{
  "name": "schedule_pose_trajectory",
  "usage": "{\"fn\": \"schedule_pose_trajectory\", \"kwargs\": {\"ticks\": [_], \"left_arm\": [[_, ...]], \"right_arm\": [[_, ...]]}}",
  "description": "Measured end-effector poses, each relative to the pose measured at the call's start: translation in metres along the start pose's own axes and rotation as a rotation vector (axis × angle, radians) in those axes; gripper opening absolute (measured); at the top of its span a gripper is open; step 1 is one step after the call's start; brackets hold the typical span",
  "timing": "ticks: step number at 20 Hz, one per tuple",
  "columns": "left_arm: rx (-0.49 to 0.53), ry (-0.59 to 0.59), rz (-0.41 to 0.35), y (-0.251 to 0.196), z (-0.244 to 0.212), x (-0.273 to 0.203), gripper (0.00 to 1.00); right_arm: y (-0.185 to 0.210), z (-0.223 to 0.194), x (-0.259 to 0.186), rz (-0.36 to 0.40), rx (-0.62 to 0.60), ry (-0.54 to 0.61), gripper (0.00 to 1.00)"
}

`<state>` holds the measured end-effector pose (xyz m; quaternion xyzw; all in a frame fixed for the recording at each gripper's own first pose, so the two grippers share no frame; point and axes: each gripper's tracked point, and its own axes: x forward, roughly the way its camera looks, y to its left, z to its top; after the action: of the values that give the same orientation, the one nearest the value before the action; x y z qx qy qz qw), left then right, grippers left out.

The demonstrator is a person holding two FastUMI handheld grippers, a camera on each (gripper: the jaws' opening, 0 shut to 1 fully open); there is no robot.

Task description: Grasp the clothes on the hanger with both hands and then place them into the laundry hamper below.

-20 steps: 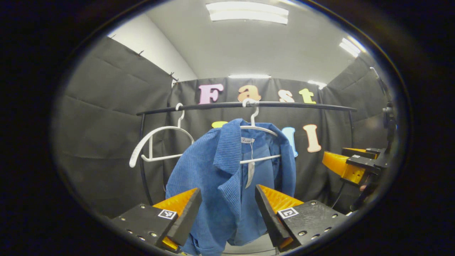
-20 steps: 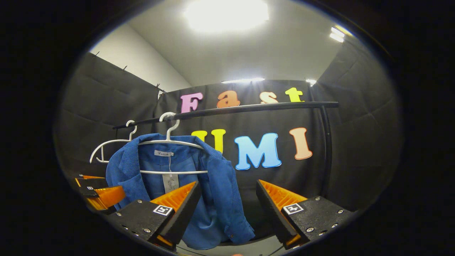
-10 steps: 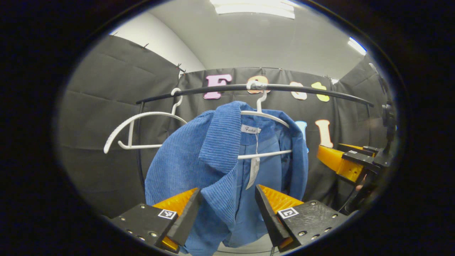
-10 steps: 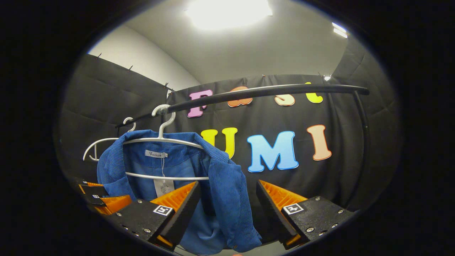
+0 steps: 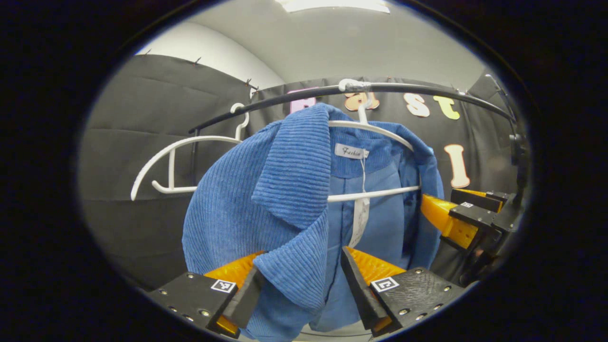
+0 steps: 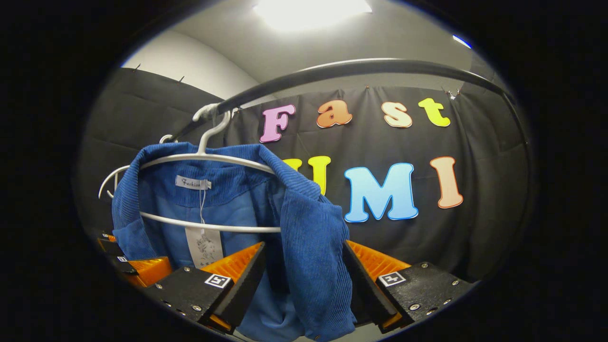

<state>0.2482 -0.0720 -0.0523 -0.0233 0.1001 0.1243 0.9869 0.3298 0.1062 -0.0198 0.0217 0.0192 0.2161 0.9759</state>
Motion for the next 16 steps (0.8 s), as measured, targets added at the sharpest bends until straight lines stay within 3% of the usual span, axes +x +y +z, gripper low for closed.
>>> {"fn": "schedule_pose_trajectory", "kwargs": {"ticks": [4, 5, 8, 10, 11, 13, 15, 16], "left_arm": [[-0.009, 0.017, 0.017, 0.005, -0.005, 0.006, 0.87], [-0.012, 0.016, 0.031, 0.008, -0.003, 0.008, 0.87], [-0.026, 0.018, 0.064, 0.017, -0.004, 0.014, 0.71], [-0.039, 0.034, 0.062, 0.015, -0.007, 0.018, 0.71], [-0.04, 0.037, 0.069, 0.017, -0.009, 0.018, 0.71], [-0.05, 0.041, 0.052, 0.017, -0.009, 0.018, 0.47], [-0.051, 0.041, 0.036, 0.016, -0.01, 0.017, 0.28], [-0.043, 0.044, 0.021, 0.014, -0.01, 0.016, 0.21]], "right_arm": [[0.003, -0.02, 0.01, 0.011, -0.006, 0.052, 0.86], [0.002, -0.022, 0.013, 0.01, -0.015, 0.056, 0.8], [0.004, -0.025, 0.016, 0.005, -0.039, 0.062, 0.64], [0.007, -0.027, 0.02, 0.011, -0.055, 0.073, 0.54], [0.008, -0.028, 0.021, 0.009, -0.063, 0.078, 0.41], [0.004, -0.026, 0.023, -0.011, -0.062, 0.074, 0.19], [0.004, -0.024, 0.021, -0.013, -0.048, 0.07, 0.04], [0.004, -0.022, 0.021, -0.01, -0.045, 0.062, 0.03]]}}
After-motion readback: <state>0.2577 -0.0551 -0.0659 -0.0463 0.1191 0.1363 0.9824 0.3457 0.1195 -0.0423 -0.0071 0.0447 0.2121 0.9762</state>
